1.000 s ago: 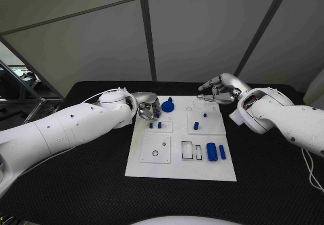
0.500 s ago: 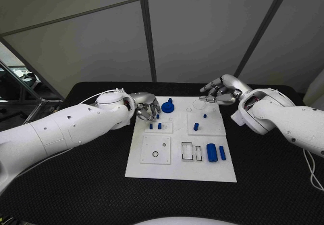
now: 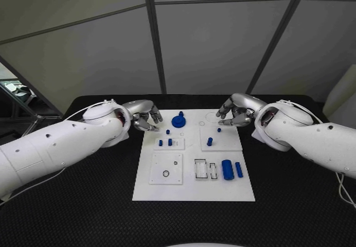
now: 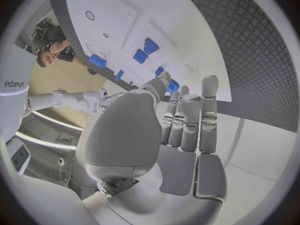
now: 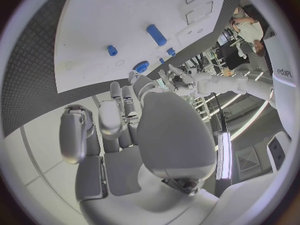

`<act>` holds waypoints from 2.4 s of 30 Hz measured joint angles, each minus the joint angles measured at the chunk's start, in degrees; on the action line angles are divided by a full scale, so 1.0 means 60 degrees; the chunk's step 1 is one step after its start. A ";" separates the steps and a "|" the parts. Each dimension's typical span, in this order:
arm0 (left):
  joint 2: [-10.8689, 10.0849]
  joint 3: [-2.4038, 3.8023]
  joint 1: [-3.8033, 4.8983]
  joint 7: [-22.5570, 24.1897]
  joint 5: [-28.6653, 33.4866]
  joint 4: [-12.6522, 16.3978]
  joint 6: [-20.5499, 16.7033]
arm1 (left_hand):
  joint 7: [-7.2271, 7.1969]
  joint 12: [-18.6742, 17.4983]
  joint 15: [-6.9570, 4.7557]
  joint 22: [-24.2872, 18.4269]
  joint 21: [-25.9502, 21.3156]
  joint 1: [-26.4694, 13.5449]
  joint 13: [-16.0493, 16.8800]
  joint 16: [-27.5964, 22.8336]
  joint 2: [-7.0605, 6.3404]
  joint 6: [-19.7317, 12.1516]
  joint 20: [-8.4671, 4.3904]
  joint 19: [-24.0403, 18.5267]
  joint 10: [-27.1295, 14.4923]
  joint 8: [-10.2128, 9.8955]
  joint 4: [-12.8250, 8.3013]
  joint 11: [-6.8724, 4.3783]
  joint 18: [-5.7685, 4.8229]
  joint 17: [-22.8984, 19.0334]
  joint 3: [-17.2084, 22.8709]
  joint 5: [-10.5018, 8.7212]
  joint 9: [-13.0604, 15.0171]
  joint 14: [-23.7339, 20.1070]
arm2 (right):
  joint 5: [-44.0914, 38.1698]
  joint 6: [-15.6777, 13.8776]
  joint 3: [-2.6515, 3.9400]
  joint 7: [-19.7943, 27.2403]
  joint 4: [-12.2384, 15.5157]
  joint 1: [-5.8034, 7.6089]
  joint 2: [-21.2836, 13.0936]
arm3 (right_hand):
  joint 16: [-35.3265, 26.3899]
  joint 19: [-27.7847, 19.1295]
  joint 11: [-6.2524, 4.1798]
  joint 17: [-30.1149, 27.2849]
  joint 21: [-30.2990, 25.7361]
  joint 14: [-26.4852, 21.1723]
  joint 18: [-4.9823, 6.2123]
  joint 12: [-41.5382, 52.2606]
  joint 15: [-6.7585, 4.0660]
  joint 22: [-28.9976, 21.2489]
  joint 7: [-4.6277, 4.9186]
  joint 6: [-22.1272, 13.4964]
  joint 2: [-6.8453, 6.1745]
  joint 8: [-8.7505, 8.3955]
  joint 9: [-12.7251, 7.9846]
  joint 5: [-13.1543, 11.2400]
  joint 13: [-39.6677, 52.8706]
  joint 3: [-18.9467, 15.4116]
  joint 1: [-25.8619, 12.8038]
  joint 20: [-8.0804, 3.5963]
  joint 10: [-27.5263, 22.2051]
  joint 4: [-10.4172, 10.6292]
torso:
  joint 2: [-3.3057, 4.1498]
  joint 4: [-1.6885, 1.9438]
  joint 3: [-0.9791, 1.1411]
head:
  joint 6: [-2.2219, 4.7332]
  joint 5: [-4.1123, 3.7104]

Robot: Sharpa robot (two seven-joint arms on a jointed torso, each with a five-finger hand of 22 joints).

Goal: Assemble the parts on the task board

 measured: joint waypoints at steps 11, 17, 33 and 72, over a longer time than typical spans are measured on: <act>-0.0954 0.0018 -0.0108 0.1252 0.5663 0.0861 -0.0558 | 0.0179 0.0147 -0.0083 -0.0545 -0.0836 0.0010 0.0030 -0.2328 0.0166 0.0686 -0.0099 -0.0273 0.0478 0.0108 0.0072 -0.0074 -0.0001 -0.2246 0.0425 0.0075 0.0136 -0.0850 | -0.1989 0.0239 -0.0340 -0.0510 0.0201 -0.0145 0.0012 | -0.0136 -0.0067 0.0088 -0.0090 -0.0208 0.0014 0.0149 -0.0517 0.0086 0.0000 0.0111 -0.0056 -0.0253 -0.0085 -0.0056 0.0000 -0.0559 0.0000 -0.0153 0.0135 -0.0089 -0.0165 | 0.0016 0.0016 -0.0005 | 0.0139 -0.0460; -0.1180 0.0011 -0.0178 0.1966 0.8246 0.1265 -0.0567 | 0.0197 0.0147 -0.0082 -0.0687 -0.0986 -0.0016 0.0035 -0.2600 0.0192 0.0771 -0.0098 -0.0273 0.0531 0.0108 0.0073 -0.0062 -0.0003 -0.2392 0.0475 0.0075 0.0163 -0.0850 | -0.2464 0.0221 -0.0365 -0.0712 0.0202 -0.0188 0.0121 | -0.0177 -0.0103 0.0173 -0.0111 -0.0276 0.0013 0.0149 -0.0565 0.0123 0.0000 0.0164 -0.0112 -0.0274 -0.0085 -0.0066 0.0000 -0.0703 -0.0035 -0.0174 0.0170 -0.0175 -0.0259 | 0.0023 0.0016 -0.0010 | 0.0129 -0.0467; -0.1341 0.0011 -0.0208 0.2621 1.0310 0.1367 -0.0484 | 0.0217 0.0146 -0.0082 -0.0791 -0.1094 -0.0052 0.0036 -0.2802 0.0228 0.0790 -0.0098 -0.0273 0.0544 0.0070 0.0048 -0.0075 -0.0004 -0.2487 0.0499 0.0075 0.0179 -0.0849 | -0.2817 0.0174 -0.0378 -0.0922 -0.0005 -0.0233 0.0360 | -0.0102 -0.0069 0.0188 0.0076 -0.0202 -0.0001 0.0148 -0.0563 0.0137 0.0000 0.0170 -0.0174 0.0171 -0.0085 -0.0065 0.0092 -0.1133 0.0525 -0.0009 0.0204 -0.0146 -0.0680 | 0.0031 -0.0003 -0.0008 | 0.0053 -0.0466; -0.1322 0.0010 -0.0211 0.2636 1.0597 0.1308 -0.0269 | 0.0231 0.0146 -0.0048 -0.0913 -0.1278 -0.0052 0.0033 -0.3024 0.0227 0.0803 -0.0064 -0.0306 0.0544 -0.0009 -0.0006 -0.0075 -0.0005 -0.2591 0.0552 0.0074 0.0193 -0.0882 | -0.2702 0.0043 -0.0382 -0.0982 -0.0028 -0.0324 0.0416 | -0.0324 0.0000 -0.0137 -0.0334 0.0326 0.0034 0.0147 -0.0580 -0.0040 0.0000 -0.0137 0.0765 0.0797 0.0088 0.0064 0.0079 -0.1692 0.1461 -0.0288 -0.0005 0.0922 -0.1311 | -0.0001 -0.0003 -0.0005 | -0.0005 -0.0508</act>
